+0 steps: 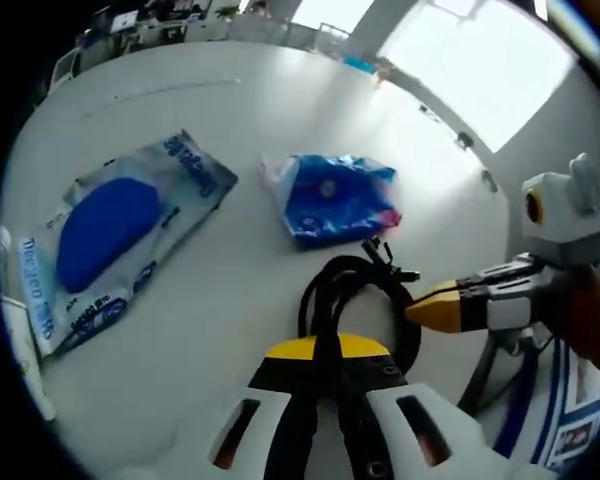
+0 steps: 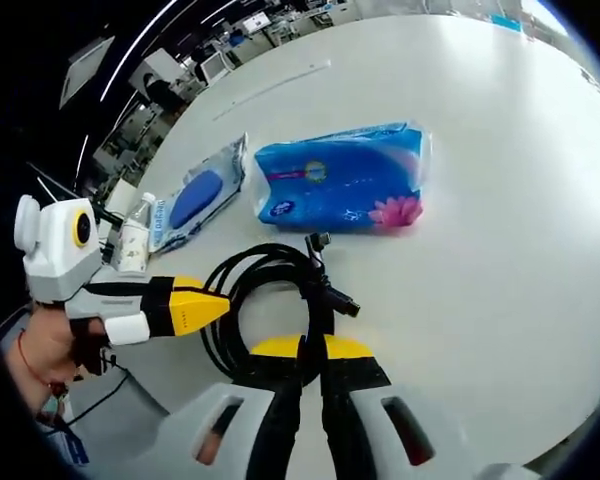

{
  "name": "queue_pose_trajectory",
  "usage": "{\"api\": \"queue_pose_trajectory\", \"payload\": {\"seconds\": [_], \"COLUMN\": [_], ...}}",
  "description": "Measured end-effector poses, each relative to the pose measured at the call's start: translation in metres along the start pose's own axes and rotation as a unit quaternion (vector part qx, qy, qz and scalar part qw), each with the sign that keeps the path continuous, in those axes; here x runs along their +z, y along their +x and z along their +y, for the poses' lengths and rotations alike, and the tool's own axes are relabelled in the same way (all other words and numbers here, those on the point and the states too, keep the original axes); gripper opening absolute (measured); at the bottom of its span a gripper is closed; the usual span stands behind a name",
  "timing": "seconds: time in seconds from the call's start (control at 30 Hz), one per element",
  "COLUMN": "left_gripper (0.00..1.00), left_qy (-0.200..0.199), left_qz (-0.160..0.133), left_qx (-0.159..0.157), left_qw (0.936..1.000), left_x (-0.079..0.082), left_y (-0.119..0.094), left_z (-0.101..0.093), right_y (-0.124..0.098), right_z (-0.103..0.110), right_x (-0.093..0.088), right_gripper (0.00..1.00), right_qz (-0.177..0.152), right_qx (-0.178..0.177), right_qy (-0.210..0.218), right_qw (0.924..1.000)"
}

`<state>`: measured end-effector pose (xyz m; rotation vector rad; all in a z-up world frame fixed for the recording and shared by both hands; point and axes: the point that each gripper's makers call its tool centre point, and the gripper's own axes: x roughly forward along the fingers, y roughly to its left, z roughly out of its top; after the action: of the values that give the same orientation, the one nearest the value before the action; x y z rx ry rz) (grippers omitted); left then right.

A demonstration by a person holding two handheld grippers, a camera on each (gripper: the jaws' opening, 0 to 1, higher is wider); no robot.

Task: Arrange the tabletop items into an orderly group along one side of the table until the central work area is clear of visible clutter.

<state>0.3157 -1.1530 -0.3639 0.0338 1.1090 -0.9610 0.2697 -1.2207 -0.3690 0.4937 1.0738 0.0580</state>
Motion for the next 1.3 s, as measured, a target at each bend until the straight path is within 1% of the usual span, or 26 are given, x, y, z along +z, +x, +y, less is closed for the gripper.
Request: {"api": "queue_pose_trajectory", "payload": {"seconds": [0.2,0.33,0.5,0.7,0.77,0.83,1.0,1.1,1.3], "left_gripper": [0.00,0.01,0.01,0.02,0.02,0.02,0.05,0.09,0.09], "left_qy": [-0.003,0.003,0.008,0.011,0.011,0.014,0.014,0.018,0.022], "left_qz": [-0.002,-0.003,-0.006,-0.010,-0.011,-0.011,-0.013,-0.016,-0.018], "left_qx": [-0.002,-0.002,-0.004,-0.007,-0.009,-0.009,-0.013,-0.013,-0.014], "left_qw": [1.0000,1.0000,0.9999,0.9999,0.9998,0.9998,0.9997,0.9996,0.9995], "left_x": [0.0001,-0.0001,0.0006,0.0007,0.0009,0.0008,0.0008,0.0019,0.0035], "left_y": [0.0011,0.0013,0.0013,0.0008,0.0008,0.0008,0.0001,-0.0003,-0.0015], "left_z": [0.0002,0.0004,0.0008,0.0011,0.0009,0.0010,0.0000,0.0005,0.0016], "right_y": [0.0003,0.0005,0.0004,0.0006,0.0004,0.0001,-0.0012,-0.0013,-0.0020], "right_z": [-0.0011,-0.0013,-0.0013,-0.0008,-0.0016,-0.0042,-0.0052,-0.0044,-0.0050], "right_x": [0.0018,0.0022,0.0022,0.0031,0.0038,0.0031,0.0023,0.0023,0.0033], "right_gripper": [0.03,0.03,0.03,0.04,0.06,0.10,0.09,0.08,0.12], "right_qz": [-0.011,-0.017,-0.022,-0.023,-0.024,-0.024,-0.027,-0.028,-0.033], "right_qx": [0.000,0.002,0.002,0.002,0.000,-0.006,-0.005,-0.003,-0.004], "right_qy": [0.003,0.007,0.016,0.017,0.019,0.019,0.019,0.016,0.014], "right_qw": [0.9999,0.9998,0.9996,0.9996,0.9995,0.9995,0.9994,0.9995,0.9994]}}
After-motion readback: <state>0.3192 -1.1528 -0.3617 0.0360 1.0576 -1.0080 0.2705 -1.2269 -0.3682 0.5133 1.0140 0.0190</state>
